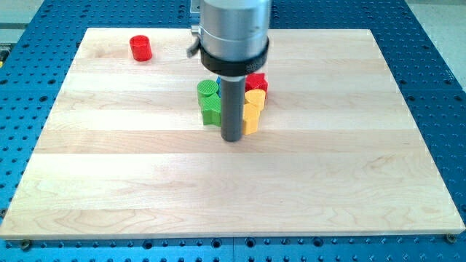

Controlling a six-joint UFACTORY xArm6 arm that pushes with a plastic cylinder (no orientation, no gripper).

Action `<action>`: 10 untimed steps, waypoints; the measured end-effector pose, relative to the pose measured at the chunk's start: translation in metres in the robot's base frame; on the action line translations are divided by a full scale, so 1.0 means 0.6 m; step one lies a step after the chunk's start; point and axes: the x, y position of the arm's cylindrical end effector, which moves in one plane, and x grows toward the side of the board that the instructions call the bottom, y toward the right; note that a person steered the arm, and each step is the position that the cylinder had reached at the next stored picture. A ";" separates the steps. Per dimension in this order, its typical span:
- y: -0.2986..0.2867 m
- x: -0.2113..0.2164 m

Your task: Push the red circle into the group of blocks

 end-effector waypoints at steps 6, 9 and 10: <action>-0.292 -0.069; -0.354 -0.341; -0.244 -0.276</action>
